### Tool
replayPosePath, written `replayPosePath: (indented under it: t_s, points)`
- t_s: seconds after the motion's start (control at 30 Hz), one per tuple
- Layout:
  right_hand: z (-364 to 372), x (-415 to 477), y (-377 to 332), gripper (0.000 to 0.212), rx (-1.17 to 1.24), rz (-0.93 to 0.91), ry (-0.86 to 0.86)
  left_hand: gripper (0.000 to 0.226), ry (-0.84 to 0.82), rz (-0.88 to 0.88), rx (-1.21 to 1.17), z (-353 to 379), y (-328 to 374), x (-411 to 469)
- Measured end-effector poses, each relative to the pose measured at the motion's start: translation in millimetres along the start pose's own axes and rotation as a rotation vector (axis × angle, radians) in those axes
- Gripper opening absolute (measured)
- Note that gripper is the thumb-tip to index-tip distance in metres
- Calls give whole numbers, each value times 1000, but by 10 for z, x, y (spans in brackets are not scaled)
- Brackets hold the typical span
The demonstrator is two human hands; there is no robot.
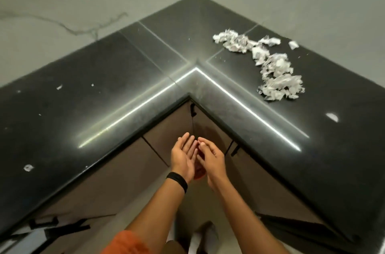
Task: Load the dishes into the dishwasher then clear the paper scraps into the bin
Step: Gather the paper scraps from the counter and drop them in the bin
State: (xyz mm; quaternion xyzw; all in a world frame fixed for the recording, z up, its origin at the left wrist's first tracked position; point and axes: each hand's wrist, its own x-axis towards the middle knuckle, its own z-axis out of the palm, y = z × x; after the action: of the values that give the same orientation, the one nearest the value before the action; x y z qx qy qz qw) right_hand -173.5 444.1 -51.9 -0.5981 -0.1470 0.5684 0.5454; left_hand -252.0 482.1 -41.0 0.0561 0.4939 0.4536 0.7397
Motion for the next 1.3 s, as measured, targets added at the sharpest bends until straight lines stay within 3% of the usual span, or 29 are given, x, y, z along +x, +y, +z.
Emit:
replayPosePath:
  t_s: [0.37, 0.7, 0.8, 0.93, 1.07, 1.2, 1.3]
  points:
    - [-360, -211, -925, 22, -14, -338, 7, 43, -240, 63, 96, 976, 56, -408]
    - [-1052, 510, -1528, 22, -159, -402, 247, 42, -342, -127, 135, 1985, -283, 329]
    - [-1290, 823, -1727, 22, -327, -407, 394, 40, -334, -187, 151, 2240, -322, 591]
    - [-1498, 1252, -1856, 34, -758, -453, 475, 35, -332, -213, 163, 2500, -260, 930]
    - [-1593, 1516, -1832, 48, -1241, -516, 402, 32, -325, -232, 193, 2646, -205, 1177]
    - [-1615, 1611, -1818, 34, -1302, -575, 391, 28, -341, -239, 221, 2790, -192, 1330]
    - [-1624, 1545, -1914, 23, -1066, -598, 543, 27, -340, -206, 237, 2865, -231, 1405]
